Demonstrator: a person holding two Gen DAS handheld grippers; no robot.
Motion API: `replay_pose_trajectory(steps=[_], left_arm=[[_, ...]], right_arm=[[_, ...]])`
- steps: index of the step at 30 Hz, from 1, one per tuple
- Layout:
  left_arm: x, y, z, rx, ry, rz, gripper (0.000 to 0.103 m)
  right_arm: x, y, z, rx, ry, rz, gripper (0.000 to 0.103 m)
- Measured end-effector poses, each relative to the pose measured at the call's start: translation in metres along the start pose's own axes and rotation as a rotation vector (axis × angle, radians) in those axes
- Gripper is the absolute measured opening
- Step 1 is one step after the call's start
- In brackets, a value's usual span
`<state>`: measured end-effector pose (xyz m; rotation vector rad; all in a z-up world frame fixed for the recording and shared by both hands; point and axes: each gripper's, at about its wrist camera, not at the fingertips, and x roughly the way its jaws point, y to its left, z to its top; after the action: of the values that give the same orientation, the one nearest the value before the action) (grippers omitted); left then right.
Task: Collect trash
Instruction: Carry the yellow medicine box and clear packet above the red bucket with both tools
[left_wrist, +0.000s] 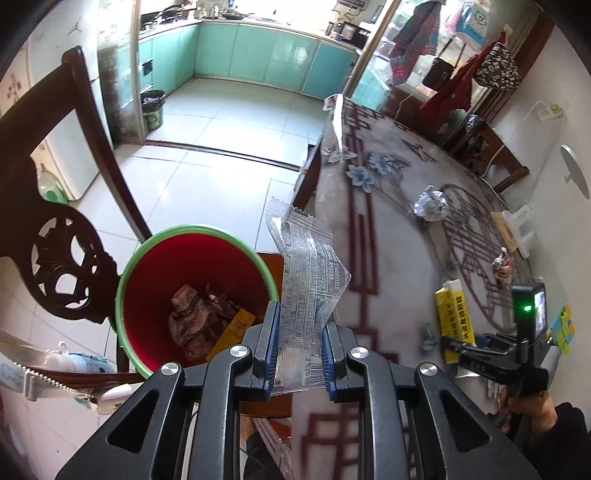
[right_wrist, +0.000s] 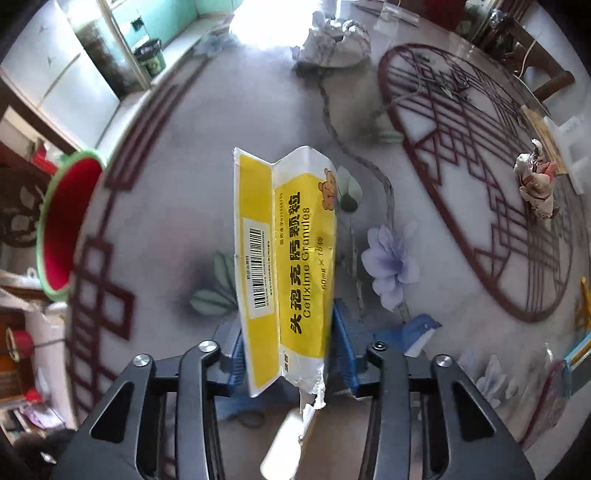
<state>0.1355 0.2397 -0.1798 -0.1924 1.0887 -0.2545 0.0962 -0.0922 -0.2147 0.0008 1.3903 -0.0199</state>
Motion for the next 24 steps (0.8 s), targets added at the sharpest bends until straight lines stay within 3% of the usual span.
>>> replay_pose_trajectory(steps=[9,16,24], left_arm=[[0.003,0.009,0.011,-0.024,-0.013,0.031,0.017],[0.013,0.02,0.018,-0.051,-0.008,0.053,0.017],[0.008,0.052,0.018,-0.086,-0.016,0.1,0.017]], right_arm=[[-0.052,0.017,0.017,-0.015,-0.132,0.098,0.035],[-0.09,0.039,0.039,-0.095,-0.232,0.13,0.036],[-0.102,0.107,0.059,-0.217,-0.271,0.223,0.037]])
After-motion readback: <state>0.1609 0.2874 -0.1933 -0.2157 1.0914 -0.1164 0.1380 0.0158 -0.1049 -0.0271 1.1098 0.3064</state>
